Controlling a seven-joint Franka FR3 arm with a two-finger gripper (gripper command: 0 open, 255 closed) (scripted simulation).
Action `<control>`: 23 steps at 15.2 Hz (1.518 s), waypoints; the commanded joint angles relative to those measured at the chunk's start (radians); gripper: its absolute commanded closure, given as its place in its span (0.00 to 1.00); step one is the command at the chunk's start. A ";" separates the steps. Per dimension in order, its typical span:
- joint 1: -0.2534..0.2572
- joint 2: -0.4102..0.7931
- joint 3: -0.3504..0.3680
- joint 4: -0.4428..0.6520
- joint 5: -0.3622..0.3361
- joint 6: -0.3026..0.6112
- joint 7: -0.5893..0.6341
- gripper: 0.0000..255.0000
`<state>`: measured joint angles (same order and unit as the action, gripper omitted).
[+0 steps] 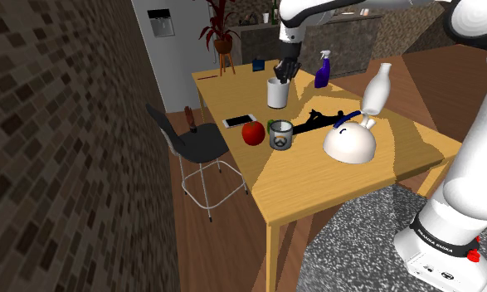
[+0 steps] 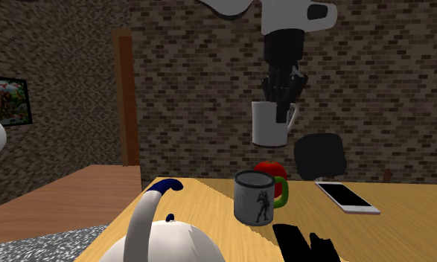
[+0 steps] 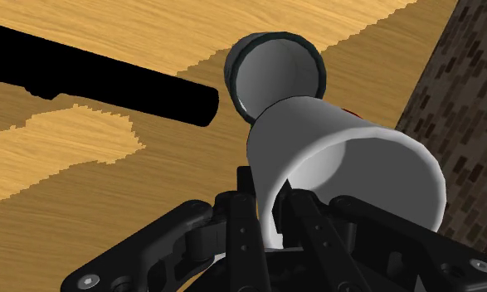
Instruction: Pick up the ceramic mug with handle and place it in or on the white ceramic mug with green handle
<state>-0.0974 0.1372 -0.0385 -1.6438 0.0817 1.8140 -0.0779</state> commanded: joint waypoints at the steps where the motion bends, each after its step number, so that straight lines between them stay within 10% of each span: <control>1: 0.000 0.002 0.000 -0.022 0.001 0.025 -0.003 1.00; 22: 0.001 0.026 0.001 -0.168 0.007 0.195 -0.016 1.00; 23: 0.001 0.027 0.001 -0.169 0.007 0.195 -0.016 0.00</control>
<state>-0.0965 0.1633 -0.0374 -1.8107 0.0885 2.0090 -0.0939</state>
